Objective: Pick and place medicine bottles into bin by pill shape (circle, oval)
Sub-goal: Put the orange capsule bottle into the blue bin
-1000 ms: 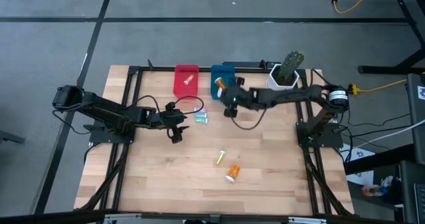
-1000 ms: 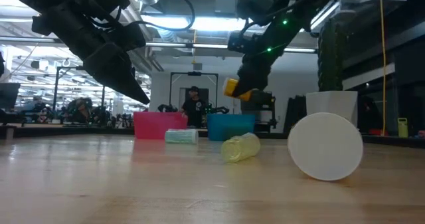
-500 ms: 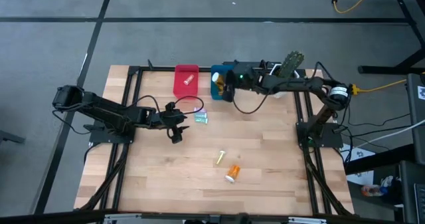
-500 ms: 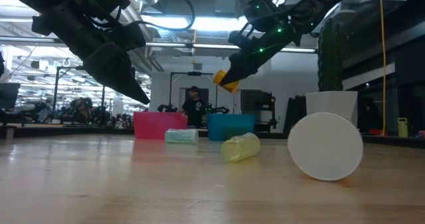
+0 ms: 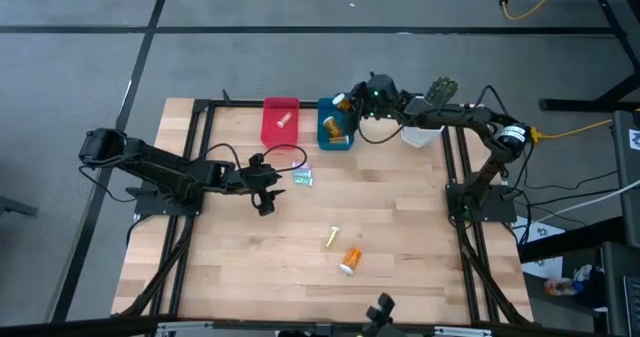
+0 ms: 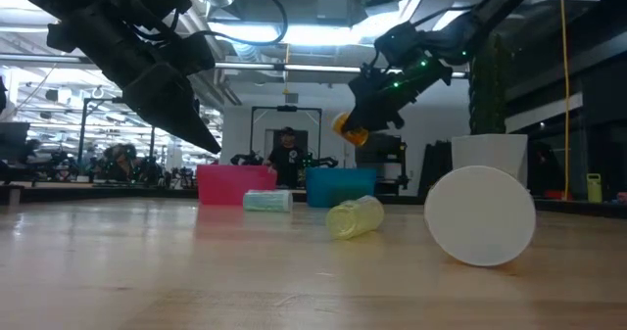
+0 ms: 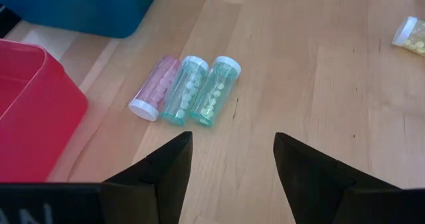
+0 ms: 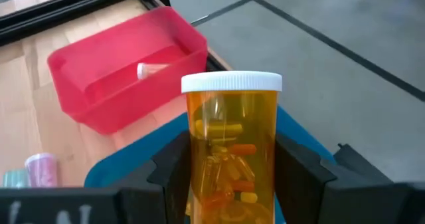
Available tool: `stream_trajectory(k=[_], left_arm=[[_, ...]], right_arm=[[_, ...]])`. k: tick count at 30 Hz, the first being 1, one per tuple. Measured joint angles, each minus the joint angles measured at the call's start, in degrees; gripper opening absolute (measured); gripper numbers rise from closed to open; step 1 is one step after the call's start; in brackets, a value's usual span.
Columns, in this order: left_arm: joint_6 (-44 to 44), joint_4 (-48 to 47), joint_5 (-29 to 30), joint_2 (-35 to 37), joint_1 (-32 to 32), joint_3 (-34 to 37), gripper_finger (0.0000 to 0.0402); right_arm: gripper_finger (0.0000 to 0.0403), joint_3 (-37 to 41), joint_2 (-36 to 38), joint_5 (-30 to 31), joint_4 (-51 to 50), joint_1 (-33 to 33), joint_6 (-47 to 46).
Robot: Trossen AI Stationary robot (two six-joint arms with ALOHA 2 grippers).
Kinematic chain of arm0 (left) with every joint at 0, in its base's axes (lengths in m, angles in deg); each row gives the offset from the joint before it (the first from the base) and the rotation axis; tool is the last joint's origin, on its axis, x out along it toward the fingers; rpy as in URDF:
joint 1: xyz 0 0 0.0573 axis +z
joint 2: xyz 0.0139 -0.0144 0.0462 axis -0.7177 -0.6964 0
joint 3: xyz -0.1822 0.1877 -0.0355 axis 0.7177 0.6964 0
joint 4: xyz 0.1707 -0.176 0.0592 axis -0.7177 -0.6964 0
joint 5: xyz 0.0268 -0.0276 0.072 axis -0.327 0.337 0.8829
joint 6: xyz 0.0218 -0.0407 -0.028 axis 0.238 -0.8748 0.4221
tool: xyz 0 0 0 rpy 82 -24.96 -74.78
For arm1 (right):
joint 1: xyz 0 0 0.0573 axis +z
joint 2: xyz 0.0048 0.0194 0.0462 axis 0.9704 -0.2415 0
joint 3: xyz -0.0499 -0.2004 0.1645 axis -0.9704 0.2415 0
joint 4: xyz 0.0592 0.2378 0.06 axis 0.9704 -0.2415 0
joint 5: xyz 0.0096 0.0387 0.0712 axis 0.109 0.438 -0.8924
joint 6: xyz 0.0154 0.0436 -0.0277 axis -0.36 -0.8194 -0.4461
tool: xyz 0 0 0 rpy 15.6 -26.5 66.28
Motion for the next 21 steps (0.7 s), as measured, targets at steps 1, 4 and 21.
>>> stream_trajectory(k=[1,4,21], left_arm=[[-0.02,0.0,-0.02,-0.01,0.0,0.0,0.0206],[0.0,0.0,-0.02,-0.01,-0.01,0.0,0.0206],[-0.02,0.0,-0.02,0.0,0.0,0.0,0.0206]], right_arm=[[0.0175,0.01,-0.03,-0.33,-0.02,-0.07,-0.1],[0.0175,0.03,-0.35,-1.09,-0.07,-0.05,-0.05],[0.0238,0.04,-0.39,-1.07,-0.17,1.85,0.09]])
